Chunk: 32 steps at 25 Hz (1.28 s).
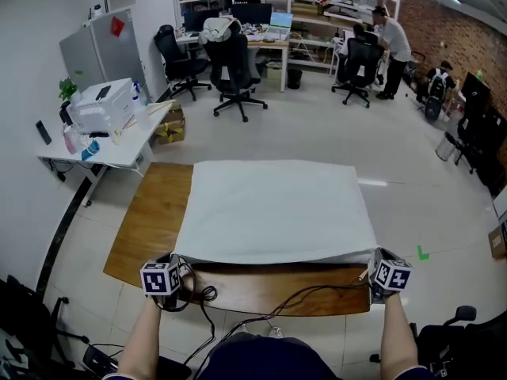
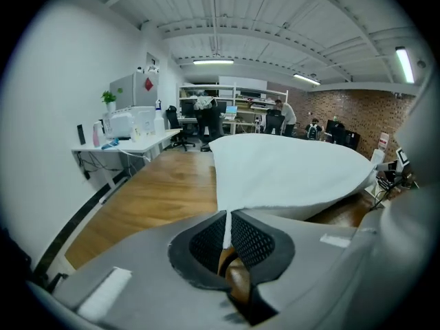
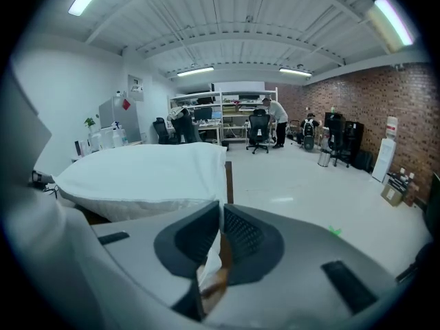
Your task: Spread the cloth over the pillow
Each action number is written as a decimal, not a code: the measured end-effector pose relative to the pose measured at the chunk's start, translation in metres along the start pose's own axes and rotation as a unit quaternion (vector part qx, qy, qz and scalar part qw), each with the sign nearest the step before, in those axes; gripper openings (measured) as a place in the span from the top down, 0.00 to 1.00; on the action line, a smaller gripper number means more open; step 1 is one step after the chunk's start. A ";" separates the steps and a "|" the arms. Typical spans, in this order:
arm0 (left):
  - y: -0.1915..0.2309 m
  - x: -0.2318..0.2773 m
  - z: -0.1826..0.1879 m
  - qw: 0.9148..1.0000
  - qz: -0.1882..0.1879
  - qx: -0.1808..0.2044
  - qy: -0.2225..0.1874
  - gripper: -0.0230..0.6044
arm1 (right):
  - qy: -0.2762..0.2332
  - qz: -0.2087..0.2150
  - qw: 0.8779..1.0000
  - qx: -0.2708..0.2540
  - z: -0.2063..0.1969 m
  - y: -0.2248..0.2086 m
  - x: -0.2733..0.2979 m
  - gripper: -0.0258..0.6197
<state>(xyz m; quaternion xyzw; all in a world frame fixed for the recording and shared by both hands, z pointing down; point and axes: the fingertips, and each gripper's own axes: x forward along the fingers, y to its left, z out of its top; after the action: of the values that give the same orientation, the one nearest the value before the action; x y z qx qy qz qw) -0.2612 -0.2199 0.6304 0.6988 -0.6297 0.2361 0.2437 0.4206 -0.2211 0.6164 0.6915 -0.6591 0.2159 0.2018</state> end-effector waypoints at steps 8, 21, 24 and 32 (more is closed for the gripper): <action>0.004 -0.026 -0.029 0.999 -0.029 -0.010 0.020 0.81 | 0.000 0.013 1.000 0.012 -0.024 0.010 -0.028 0.78; -0.152 -0.099 0.127 0.964 -0.199 -0.008 -0.176 0.95 | -0.148 0.192 0.970 -0.024 0.098 0.188 -0.093 0.91; -0.194 -0.097 0.150 0.954 -0.231 -0.005 -0.190 0.95 | -0.166 0.247 0.955 -0.024 0.124 0.239 -0.103 0.96; -0.258 -0.084 0.178 0.943 -0.269 0.007 -0.195 0.95 | -0.179 0.311 0.933 -0.029 0.153 0.316 -0.111 0.95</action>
<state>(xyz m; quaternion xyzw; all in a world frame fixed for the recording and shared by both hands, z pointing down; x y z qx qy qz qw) -0.0081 -0.2461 0.4284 0.8764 -0.4515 0.0252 0.1655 0.1054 -0.2311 0.4258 0.4728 -0.8724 0.1216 0.0235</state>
